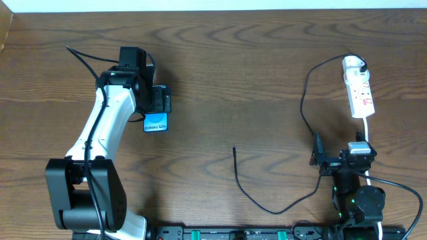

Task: Plug charger to phone and switch on socket
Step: 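Move the left gripper forward over the Galaxy S25+ phone, then lower the left gripper down onto the phone's top end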

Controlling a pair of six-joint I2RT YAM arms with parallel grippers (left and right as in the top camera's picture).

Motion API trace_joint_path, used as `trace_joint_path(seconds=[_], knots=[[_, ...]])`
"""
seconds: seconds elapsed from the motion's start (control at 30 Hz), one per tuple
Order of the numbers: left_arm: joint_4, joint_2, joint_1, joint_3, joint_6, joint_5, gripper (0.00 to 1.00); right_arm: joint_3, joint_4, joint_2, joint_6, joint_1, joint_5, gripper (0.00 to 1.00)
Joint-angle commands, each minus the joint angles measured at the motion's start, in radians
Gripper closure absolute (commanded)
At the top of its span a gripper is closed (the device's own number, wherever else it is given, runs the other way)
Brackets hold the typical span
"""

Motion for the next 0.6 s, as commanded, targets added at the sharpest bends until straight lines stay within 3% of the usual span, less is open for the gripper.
trace_joint_path(seconds=[0.0, 0.13, 0.17, 0.2, 0.23, 0.27, 0.3, 0.33, 0.37, 0.57], knots=[[-0.009, 0.0, 0.003, 0.024, -0.013, 0.013, 0.09, -0.001, -0.004, -0.008, 0.006, 0.007, 0.008, 0.01], [-0.006, 0.0, 0.003, 0.024, -0.013, 0.013, 0.09, -0.001, -0.004, -0.008, 0.007, 0.007, 0.008, 0.01], [-0.009, 0.0, 0.003, 0.024, -0.013, 0.013, 0.2, -0.001, -0.004, -0.008, 0.006, 0.007, 0.008, 0.01], [-0.01, 0.0, 0.003, 0.024, -0.013, 0.013, 0.46, -0.001, -0.004, -0.008, 0.006, 0.007, 0.008, 0.01], [-0.01, 0.0, 0.003, 0.024, -0.013, 0.013, 0.59, -0.001, -0.004, -0.008, 0.007, 0.007, 0.008, 0.01], [-0.013, 0.0, 0.003, 0.024, -0.013, 0.013, 0.6, -0.001, -0.004, -0.008, 0.007, 0.007, 0.008, 0.01], [-0.013, 0.0, 0.003, 0.024, -0.013, 0.013, 0.58, -0.001, -0.004, -0.008, 0.007, 0.007, 0.008, 0.01], [-0.015, 0.0, 0.003, 0.024, -0.013, 0.013, 0.14, -0.001, -0.004, -0.008, 0.007, 0.007, 0.008, 0.01], [-0.016, 0.0, 0.003, 0.024, -0.013, 0.013, 0.02, -0.001, -0.004, -0.008, 0.007, 0.007, 0.008, 0.01], [-0.021, 0.002, 0.003, 0.026, -0.007, 0.011, 0.02, -0.001, -0.004, -0.008, 0.007, 0.007, 0.008, 0.01]])
